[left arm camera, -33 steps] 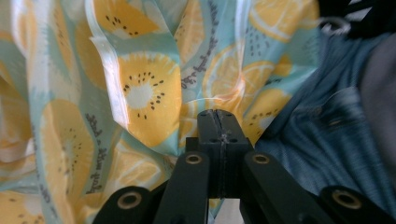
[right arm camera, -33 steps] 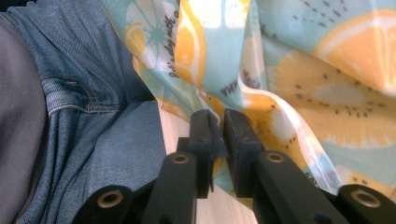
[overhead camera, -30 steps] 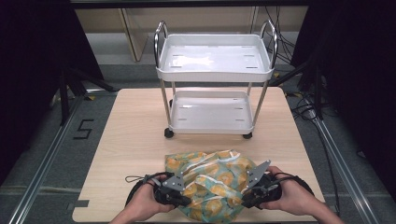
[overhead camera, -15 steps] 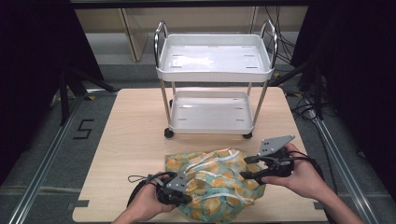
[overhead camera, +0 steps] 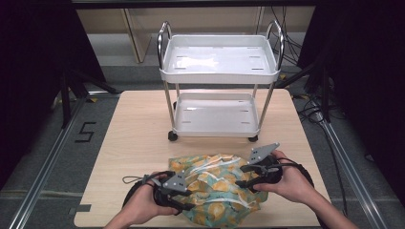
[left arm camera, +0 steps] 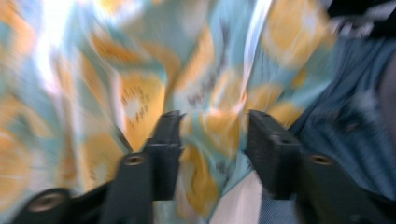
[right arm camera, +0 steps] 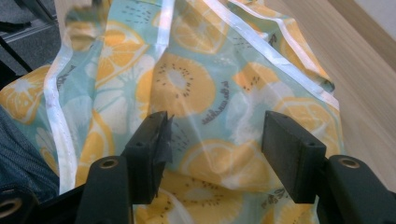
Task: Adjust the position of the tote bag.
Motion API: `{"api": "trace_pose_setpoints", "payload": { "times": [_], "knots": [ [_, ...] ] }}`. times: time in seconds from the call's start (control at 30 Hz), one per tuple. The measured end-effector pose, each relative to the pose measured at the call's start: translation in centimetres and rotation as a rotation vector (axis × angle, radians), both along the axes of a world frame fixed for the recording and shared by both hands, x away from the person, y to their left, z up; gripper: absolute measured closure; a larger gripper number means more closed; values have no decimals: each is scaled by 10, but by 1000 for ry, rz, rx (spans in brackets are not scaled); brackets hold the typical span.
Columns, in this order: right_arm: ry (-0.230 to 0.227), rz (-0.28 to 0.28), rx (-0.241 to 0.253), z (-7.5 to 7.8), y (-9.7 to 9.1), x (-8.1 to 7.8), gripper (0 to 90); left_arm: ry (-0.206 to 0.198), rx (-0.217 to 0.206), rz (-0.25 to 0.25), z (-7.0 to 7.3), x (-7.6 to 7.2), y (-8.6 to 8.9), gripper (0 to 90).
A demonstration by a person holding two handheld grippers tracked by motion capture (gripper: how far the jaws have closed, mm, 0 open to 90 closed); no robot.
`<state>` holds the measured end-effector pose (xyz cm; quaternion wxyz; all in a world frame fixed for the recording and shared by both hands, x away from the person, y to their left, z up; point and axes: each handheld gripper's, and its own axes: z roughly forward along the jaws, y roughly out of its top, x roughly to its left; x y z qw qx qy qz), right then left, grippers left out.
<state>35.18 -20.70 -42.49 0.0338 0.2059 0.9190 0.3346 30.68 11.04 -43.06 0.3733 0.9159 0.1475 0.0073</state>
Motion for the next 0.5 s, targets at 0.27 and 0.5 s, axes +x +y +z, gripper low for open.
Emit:
{"api": "trace_pose_setpoints", "payload": {
  "times": [0.27,0.5],
  "knots": [
    [-15,14,-12,1,3,-4,424,-180,-44,24,46,25,-18,343],
    [-9,26,-21,-2,5,-5,424,-72,54,-145,21,41,-57,452]
  ]
}}
